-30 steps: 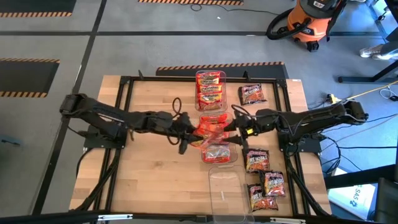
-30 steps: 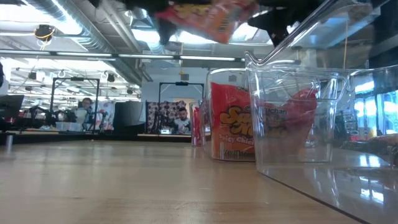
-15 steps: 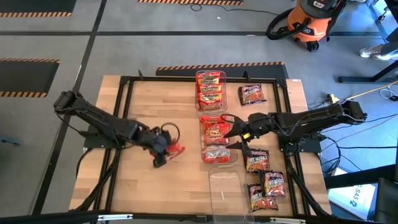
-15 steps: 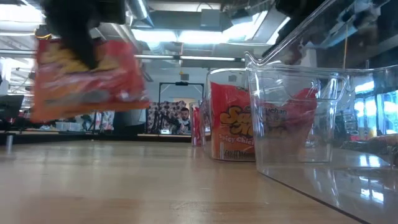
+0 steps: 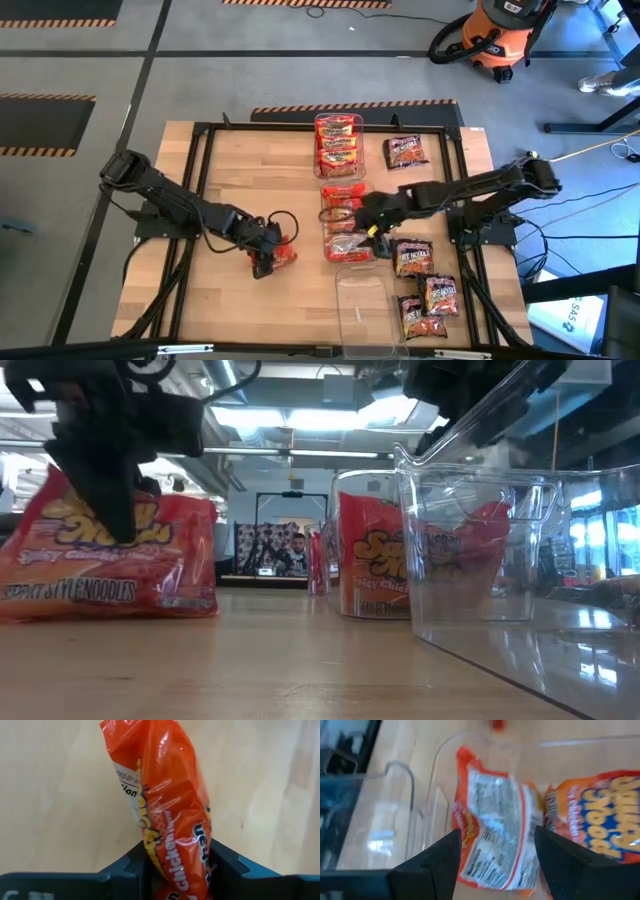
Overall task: Sort Maruchan noodles
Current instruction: Put the orange noodle pack into the middle transparent bin, then adjust the orange noodle packs in the bin
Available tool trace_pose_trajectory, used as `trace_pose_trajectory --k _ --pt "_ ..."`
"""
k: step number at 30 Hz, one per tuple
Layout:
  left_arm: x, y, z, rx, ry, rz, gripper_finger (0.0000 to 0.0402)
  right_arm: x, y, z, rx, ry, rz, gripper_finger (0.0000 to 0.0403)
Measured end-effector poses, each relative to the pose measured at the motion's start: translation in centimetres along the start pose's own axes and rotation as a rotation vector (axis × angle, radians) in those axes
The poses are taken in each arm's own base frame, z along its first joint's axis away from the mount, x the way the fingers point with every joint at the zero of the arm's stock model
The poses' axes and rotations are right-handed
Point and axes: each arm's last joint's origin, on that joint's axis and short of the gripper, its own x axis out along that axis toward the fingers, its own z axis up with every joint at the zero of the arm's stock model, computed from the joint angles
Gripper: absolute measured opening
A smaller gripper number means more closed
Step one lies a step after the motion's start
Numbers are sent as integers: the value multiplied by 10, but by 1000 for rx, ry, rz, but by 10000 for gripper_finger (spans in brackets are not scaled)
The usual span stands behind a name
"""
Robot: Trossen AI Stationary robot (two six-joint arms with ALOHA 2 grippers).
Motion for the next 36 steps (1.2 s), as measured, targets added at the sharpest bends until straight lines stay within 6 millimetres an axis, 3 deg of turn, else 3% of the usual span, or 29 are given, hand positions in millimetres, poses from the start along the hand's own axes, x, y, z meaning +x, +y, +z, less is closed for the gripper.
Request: trace_pose_trajectory --k 12,27,31,36 --pt "-33 0 18 47 -146 -5 158 45 10 29 -106 127 -47 227" --pt "-36 0 20 115 -206 37 159 77 7 31 -114 176 28 225" --pt "-36 0 21 114 -216 51 160 81 5 30 -119 181 0 197" --pt "-36 -1 21 113 -222 47 159 86 4 26 -136 206 -9 123"
